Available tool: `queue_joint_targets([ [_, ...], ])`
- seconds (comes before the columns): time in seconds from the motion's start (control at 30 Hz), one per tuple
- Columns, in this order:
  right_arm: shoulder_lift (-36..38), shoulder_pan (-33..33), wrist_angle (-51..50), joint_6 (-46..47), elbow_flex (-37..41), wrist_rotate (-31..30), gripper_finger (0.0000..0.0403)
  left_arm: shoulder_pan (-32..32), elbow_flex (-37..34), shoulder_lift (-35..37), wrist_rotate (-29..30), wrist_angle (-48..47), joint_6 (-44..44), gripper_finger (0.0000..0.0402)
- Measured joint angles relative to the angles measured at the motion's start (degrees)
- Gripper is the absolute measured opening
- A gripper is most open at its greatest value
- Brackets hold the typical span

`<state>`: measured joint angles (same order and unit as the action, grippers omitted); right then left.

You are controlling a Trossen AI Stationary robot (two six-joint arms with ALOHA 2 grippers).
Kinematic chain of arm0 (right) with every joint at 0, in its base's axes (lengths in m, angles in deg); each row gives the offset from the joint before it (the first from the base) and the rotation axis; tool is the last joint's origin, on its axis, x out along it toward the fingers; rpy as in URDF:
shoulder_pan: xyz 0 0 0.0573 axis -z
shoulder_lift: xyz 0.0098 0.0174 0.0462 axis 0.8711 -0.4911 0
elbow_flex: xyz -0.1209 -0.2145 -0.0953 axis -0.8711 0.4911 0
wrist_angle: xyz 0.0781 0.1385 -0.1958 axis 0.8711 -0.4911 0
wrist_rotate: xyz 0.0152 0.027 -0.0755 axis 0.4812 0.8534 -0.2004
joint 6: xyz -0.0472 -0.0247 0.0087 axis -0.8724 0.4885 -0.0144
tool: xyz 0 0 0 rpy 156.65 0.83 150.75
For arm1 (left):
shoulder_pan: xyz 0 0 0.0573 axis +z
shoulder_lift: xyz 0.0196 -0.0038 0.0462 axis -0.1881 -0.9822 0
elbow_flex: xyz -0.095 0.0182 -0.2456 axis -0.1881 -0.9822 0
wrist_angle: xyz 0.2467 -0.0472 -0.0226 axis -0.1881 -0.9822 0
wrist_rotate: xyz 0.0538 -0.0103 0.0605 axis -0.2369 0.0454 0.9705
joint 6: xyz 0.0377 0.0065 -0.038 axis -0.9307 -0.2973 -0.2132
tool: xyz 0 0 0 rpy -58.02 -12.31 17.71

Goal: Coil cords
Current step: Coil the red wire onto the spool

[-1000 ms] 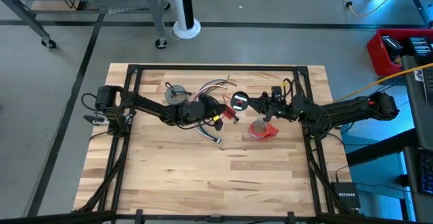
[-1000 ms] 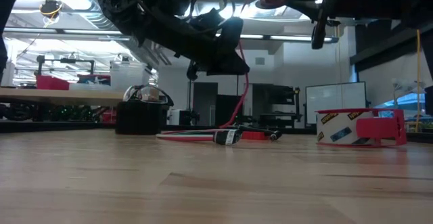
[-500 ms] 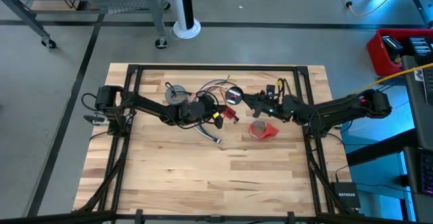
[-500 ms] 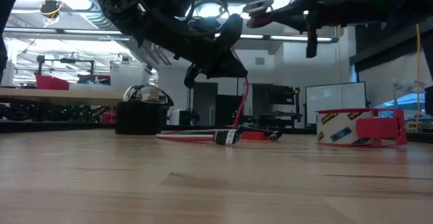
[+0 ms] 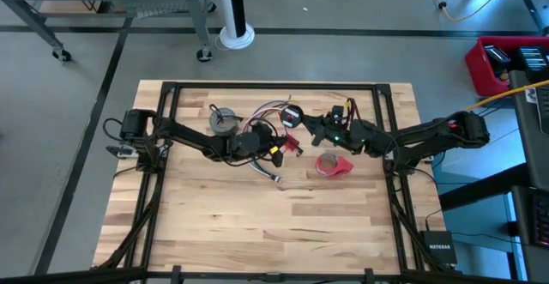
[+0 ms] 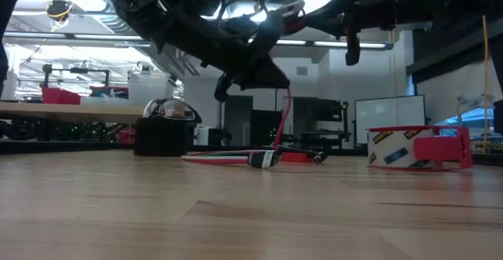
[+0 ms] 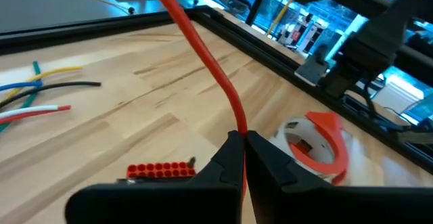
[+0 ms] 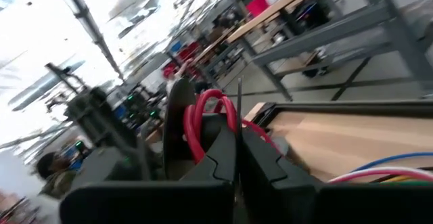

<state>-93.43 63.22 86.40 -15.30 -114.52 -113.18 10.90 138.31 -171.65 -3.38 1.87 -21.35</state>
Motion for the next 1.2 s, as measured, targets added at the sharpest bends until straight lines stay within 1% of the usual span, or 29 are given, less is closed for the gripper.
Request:
queue_joint_targets([
  [0.17,0.0,0.0,-0.1,-1.3,0.0,-6.0,0.0007,-1.3,0.0,0.0,0.0,0.9,0.4,0.0000],
  [0.23,0.0,0.0,-0.1,-1.3,0.0,-7.2,0.0007,-1.6,0.0,0.0,-0.8,0.8,1.7,0.0000],
  [0.4,0.0,0.0,-0.4,-1.3,0.0,-7.3,0.0007,-1.6,1.3,0.0,-4.8,0.6,2.9,0.0000],
  [0.53,-1.2,0.0,-0.5,-1.3,0.0,-7.4,0.0007,-1.5,4.4,0.0,-8.6,0.1,1.3,0.0000],
  [0.63,-2.8,0.0,-0.5,-1.3,0.0,-7.3,0.0007,-1.5,7.2,0.0,-10.7,-2.5,-0.4,0.0000],
  [0.8,-4.2,0.0,-0.5,-1.2,0.0,-7.3,0.0007,-1.5,10.5,0.0,-11.9,-9.2,0.0,0.0000],
  [0.9,-4.5,0.0,-1.7,-1.2,0.0,-7.3,0.0007,-1.5,11.6,0.0,-14.3,-10.7,1.0,0.0000],
  [1.03,-4.5,0.0,-4.2,-1.2,0.0,-7.4,0.0007,-1.6,11.8,0.0,-14.7,-13.3,2.4,0.0000],
  [1.13,-4.5,0.0,-6.4,-1.2,0.0,-7.5,0.0007,-1.6,11.8,0.0,-14.7,-13.3,3.6,0.0000],
  [1.2,-4.5,0.0,-7.9,-1.2,0.0,-8.7,0.0007,-1.6,11.8,0.0,-15.2,-13.3,4.0,0.0000],
])
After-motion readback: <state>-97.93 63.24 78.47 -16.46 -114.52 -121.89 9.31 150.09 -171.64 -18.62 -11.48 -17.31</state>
